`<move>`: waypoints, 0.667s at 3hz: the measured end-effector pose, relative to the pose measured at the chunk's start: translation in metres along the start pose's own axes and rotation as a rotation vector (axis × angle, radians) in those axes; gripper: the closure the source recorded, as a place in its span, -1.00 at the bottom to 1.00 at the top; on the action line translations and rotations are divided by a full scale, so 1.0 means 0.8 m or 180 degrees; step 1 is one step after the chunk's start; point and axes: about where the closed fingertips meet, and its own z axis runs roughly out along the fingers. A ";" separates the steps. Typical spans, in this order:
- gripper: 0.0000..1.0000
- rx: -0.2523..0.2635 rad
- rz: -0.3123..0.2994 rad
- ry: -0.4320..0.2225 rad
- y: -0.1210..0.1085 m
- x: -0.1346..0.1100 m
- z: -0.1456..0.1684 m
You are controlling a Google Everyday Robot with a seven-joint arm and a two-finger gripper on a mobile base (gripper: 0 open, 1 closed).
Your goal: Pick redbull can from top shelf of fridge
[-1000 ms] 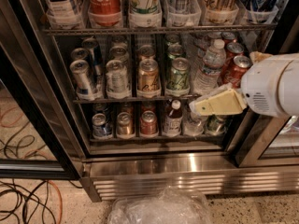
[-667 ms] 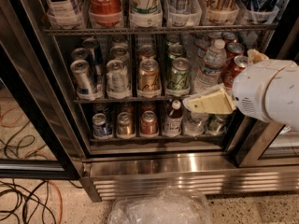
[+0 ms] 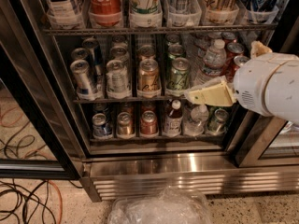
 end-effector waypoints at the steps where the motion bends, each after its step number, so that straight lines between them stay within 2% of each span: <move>1: -1.00 0.0029 0.0147 -0.0135 0.000 -0.011 0.006; 2: -1.00 0.0098 0.0307 -0.0480 -0.003 -0.048 0.033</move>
Offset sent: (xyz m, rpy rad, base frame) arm 0.0145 0.0142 0.0121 0.4226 -0.2514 -0.0093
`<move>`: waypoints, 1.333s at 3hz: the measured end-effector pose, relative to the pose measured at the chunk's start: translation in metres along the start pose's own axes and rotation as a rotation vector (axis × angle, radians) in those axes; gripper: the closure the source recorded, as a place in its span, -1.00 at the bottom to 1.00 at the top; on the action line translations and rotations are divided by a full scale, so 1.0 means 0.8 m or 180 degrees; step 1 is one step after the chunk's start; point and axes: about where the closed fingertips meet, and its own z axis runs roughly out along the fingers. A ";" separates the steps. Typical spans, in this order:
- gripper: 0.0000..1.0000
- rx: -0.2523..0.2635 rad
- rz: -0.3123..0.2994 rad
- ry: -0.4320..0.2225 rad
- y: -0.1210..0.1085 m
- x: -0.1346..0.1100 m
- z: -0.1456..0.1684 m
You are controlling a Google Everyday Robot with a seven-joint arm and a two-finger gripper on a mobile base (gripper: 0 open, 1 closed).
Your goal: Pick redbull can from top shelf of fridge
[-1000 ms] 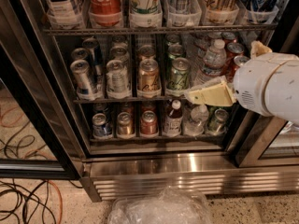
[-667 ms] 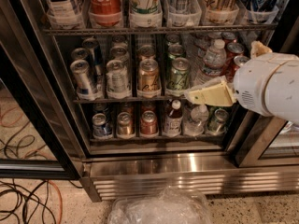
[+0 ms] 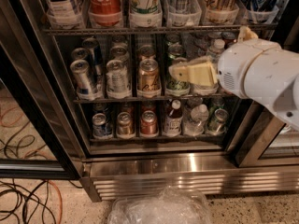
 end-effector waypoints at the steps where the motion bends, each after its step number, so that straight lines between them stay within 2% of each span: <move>1: -1.00 -0.0035 0.0307 -0.0404 -0.027 -0.016 0.018; 2: -1.00 -0.0036 0.0304 -0.0404 -0.026 -0.017 0.018; 3: -1.00 -0.0077 0.0516 -0.0558 -0.025 -0.029 0.024; 4: -1.00 0.0064 0.0896 -0.0795 -0.054 -0.027 0.023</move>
Offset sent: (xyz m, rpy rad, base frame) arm 0.0205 -0.0002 0.0199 0.1125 -0.0534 0.0152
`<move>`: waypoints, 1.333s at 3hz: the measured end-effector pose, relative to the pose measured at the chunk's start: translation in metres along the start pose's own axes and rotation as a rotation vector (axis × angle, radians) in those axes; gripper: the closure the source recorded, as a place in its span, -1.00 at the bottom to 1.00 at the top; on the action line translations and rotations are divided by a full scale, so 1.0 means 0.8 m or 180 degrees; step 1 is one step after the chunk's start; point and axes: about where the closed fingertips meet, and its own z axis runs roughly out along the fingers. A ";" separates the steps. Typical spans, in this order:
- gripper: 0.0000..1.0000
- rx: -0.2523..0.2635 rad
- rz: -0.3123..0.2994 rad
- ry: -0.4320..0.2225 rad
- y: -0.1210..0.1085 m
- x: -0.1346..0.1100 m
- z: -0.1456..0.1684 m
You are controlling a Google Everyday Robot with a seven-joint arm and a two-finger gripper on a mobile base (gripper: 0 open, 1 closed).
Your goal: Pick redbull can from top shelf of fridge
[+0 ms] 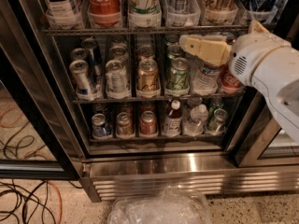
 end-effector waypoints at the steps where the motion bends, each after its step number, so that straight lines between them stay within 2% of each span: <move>1: -1.00 -0.0061 0.0191 -0.0241 0.009 -0.009 0.001; 2: -1.00 -0.0281 0.0247 -0.0363 0.058 -0.035 0.012; 3: -1.00 -0.0281 0.0245 -0.0363 0.058 -0.035 0.012; 4: -1.00 -0.0413 0.0205 -0.0362 0.070 -0.040 0.017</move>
Offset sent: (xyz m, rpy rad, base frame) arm -0.0012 0.0031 0.0053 0.0738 -0.0415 0.0136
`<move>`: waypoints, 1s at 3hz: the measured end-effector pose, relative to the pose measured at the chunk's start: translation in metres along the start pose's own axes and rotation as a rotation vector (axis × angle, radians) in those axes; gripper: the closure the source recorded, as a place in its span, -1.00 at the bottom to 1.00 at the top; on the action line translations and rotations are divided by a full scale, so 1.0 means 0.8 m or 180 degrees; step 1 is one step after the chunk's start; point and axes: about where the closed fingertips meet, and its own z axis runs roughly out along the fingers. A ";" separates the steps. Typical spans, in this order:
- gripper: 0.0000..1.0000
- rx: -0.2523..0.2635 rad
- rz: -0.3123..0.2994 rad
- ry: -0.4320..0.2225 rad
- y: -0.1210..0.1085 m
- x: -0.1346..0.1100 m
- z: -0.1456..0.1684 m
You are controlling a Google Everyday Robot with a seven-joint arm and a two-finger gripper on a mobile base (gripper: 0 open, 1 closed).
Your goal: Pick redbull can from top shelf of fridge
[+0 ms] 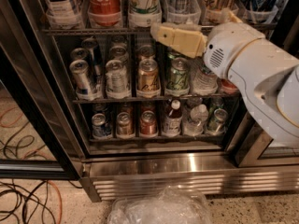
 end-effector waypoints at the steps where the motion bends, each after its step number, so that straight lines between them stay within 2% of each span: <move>1: -1.00 -0.0188 -0.0140 0.0038 0.021 0.004 0.020; 3: -1.00 -0.0132 -0.0159 0.0000 0.016 0.004 0.024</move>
Offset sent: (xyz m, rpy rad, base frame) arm 0.0132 0.0279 -0.0129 -0.0665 -0.0079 0.0488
